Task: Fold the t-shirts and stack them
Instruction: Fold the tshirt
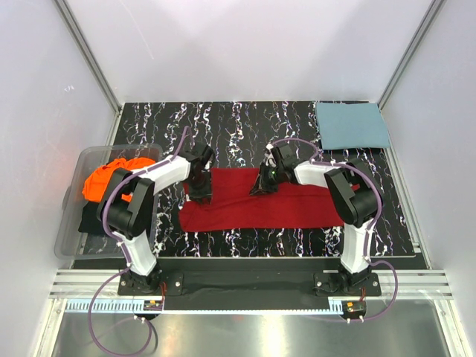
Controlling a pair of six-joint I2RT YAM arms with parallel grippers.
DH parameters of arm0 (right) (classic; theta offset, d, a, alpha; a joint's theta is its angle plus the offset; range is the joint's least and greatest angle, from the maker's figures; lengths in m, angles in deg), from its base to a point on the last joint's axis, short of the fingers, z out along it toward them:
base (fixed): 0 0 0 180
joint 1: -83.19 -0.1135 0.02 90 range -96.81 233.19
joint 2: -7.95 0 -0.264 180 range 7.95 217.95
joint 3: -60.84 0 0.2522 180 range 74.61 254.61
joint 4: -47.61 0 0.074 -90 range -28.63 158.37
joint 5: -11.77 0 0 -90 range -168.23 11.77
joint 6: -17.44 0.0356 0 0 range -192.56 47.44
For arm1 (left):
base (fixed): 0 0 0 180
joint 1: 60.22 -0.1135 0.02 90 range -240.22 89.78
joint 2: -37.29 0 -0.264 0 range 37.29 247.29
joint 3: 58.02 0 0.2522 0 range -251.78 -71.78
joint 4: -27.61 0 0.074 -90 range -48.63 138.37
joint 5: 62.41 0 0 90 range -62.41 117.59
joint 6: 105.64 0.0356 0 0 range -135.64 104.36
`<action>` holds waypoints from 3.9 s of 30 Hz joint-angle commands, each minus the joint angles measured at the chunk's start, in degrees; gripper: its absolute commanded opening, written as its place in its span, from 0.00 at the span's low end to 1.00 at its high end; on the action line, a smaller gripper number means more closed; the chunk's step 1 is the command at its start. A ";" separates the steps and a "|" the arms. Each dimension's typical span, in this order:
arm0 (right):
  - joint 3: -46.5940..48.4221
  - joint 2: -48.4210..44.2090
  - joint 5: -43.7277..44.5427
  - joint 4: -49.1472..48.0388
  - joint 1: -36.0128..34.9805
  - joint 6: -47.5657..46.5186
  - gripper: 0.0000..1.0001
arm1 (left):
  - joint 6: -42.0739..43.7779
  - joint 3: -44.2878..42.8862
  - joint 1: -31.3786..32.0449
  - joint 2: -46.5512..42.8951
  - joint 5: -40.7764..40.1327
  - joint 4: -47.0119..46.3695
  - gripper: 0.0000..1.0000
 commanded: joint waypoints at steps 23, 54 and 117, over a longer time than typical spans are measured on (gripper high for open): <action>5.38 -0.19 -1.46 1.19 1.27 3.42 0.08 | 3.36 -14.77 -2.69 4.59 -3.86 4.40 0.40; 6.17 -19.42 17.61 11.64 5.57 -1.85 0.19 | 6.26 -60.52 -10.95 37.37 -1.51 5.89 0.40; 3.29 -45.34 29.04 19.73 8.04 -8.27 0.16 | 3.63 -49.07 -1.40 19.91 8.61 -4.65 0.13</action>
